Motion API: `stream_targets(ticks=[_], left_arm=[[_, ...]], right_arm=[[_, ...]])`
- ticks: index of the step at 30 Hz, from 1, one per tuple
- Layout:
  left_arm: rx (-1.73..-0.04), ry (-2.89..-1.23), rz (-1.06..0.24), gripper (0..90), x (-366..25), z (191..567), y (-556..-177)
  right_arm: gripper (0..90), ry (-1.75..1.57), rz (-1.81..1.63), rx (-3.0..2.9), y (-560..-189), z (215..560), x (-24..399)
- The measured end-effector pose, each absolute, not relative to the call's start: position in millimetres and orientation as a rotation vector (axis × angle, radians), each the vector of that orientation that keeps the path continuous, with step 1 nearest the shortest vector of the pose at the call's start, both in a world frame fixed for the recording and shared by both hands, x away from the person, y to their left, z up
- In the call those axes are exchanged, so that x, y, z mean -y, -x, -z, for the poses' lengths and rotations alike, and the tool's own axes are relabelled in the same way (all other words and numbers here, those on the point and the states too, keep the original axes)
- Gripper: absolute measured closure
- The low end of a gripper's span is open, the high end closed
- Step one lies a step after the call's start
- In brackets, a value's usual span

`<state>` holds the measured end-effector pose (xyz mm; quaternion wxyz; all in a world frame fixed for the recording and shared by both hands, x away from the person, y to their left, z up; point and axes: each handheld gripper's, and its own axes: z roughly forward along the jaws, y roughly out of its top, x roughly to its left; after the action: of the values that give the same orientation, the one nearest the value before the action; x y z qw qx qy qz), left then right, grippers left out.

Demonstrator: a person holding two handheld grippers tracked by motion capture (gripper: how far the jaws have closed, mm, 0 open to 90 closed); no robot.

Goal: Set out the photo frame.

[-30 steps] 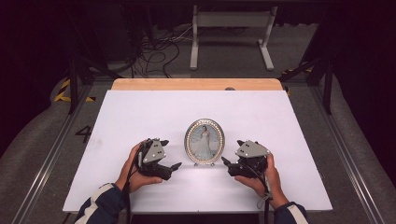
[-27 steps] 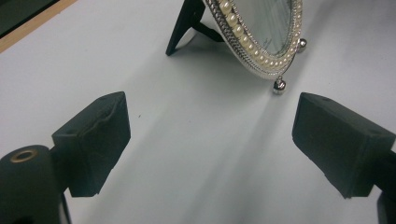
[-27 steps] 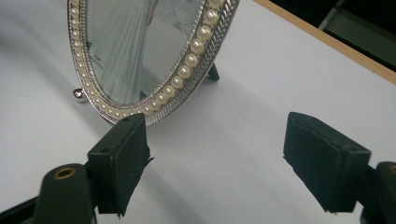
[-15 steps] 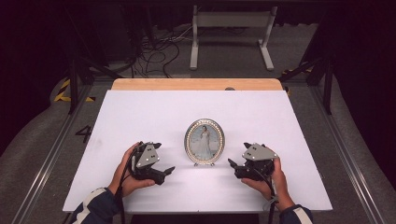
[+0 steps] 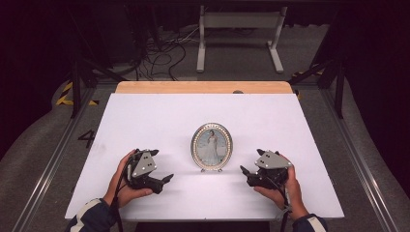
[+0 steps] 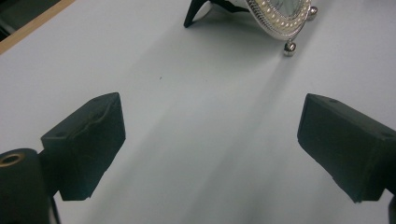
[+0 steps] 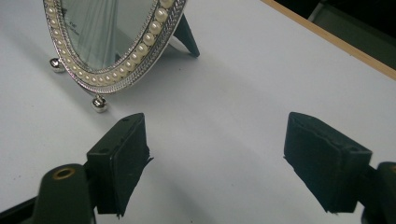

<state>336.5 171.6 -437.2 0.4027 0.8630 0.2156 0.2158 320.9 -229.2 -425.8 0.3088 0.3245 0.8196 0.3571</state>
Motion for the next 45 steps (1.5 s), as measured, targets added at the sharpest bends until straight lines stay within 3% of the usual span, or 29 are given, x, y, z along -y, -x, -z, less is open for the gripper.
stream_targets(ticks=[45], left_arm=[[-0.674,-2.171,-0.575,8.2,-241.9,451.2,-305.6]], right_arm=[[19.3,-0.958,-0.925,-2.113,-293.4,442.0,283.6]])
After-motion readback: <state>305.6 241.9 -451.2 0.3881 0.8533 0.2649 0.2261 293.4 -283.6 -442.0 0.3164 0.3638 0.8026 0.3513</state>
